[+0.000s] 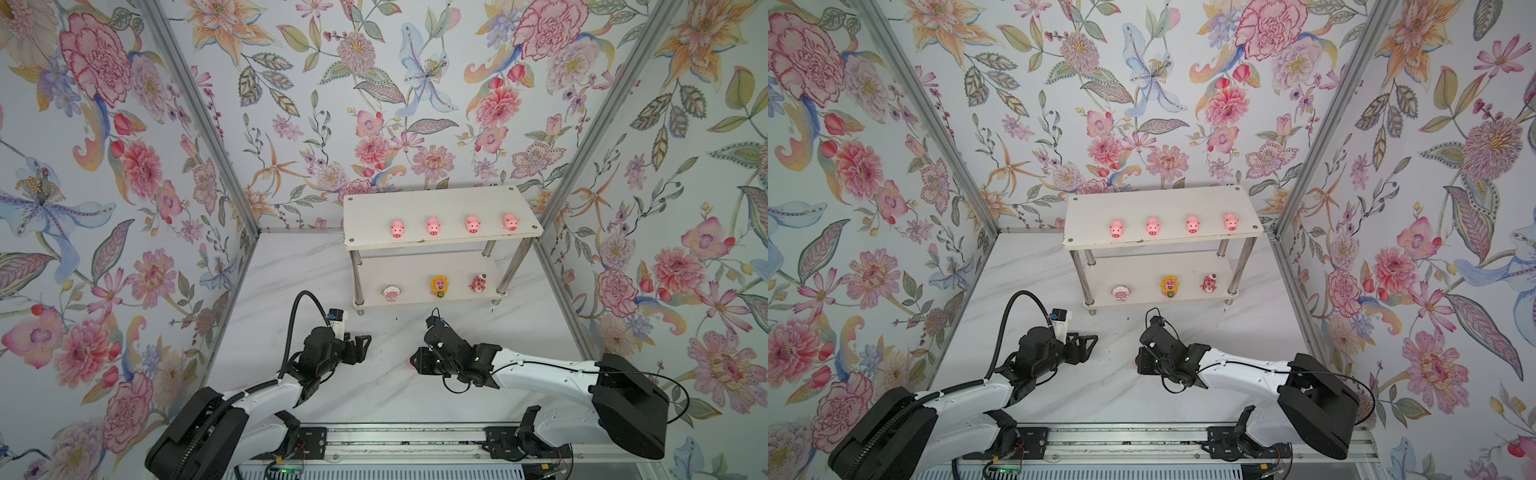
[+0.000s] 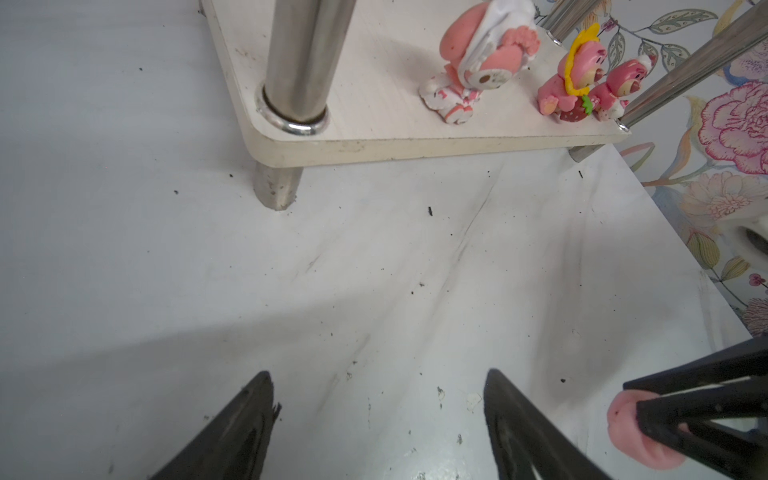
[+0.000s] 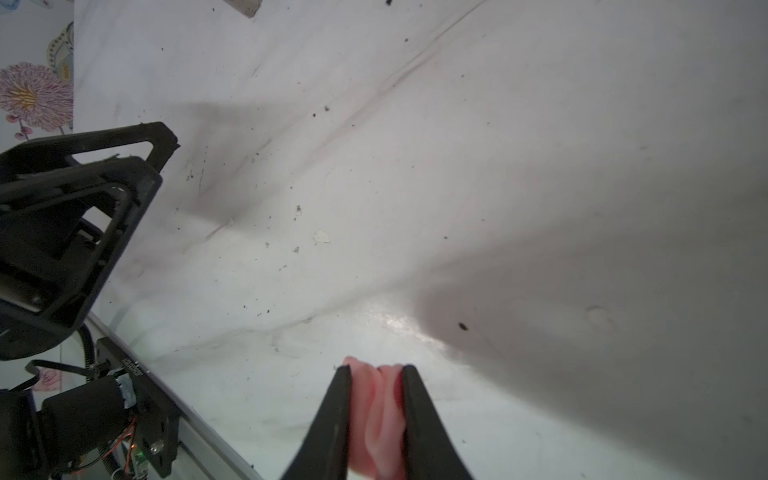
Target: Place and organize the plastic toys onto the shelf
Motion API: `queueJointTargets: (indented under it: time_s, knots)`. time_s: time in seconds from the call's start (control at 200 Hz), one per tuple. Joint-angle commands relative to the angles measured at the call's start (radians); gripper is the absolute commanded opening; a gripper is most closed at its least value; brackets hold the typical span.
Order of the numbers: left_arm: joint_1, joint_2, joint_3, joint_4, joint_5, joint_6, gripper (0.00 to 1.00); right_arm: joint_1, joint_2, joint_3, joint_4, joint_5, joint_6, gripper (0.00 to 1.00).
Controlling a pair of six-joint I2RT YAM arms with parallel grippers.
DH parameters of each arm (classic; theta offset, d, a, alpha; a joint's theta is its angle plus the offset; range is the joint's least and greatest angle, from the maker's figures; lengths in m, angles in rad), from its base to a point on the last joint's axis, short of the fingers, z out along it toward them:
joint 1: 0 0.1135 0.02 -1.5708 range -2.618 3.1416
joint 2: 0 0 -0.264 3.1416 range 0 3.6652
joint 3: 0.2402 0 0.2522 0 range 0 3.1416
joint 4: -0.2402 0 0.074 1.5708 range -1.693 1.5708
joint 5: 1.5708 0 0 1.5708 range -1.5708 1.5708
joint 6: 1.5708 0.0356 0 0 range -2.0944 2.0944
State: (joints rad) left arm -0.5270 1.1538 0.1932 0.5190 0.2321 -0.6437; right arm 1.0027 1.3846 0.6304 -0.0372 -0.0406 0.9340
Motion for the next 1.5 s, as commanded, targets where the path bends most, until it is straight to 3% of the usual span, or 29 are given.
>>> queueJointTargets:
  time_s: [0.0,0.125,0.235,0.385,0.565,0.641,0.721,0.791,1.076,1.491]
  knots:
    - [0.014,-0.007,-0.004,0.024,0.007,-0.007,0.81,0.016,0.061,0.003,0.118,-0.054,0.060,0.22]
    - [0.012,-0.015,-0.005,0.016,0.003,-0.001,0.81,0.023,0.117,-0.020,0.167,-0.068,0.088,0.28]
    - [0.015,-0.019,-0.005,0.010,0.004,0.003,0.81,0.023,0.115,-0.028,0.157,-0.058,0.083,0.41]
    - [0.014,-0.021,-0.005,0.009,0.002,0.006,0.81,0.021,0.047,0.027,-0.008,0.023,-0.001,0.54]
    - [0.013,-0.012,-0.005,0.016,0.005,-0.001,0.81,0.034,-0.035,0.118,-0.215,0.127,-0.119,0.55]
    - [0.012,-0.011,-0.005,0.018,0.006,-0.003,0.81,0.045,-0.040,0.133,-0.240,0.126,-0.140,0.47]
    - [0.014,-0.012,-0.005,0.015,0.007,-0.005,0.81,0.060,-0.015,0.138,-0.244,0.094,-0.148,0.13]
    - [0.013,-0.013,-0.005,0.012,0.006,-0.008,0.81,0.079,0.027,0.147,-0.251,0.071,-0.152,0.00]
    - [0.012,-0.011,-0.005,0.011,-0.004,-0.011,0.81,0.143,0.163,0.206,-0.276,0.072,-0.157,0.00]
    - [0.013,0.032,0.001,0.032,0.009,-0.004,0.81,0.125,0.359,0.410,-0.245,0.087,-0.269,0.00]
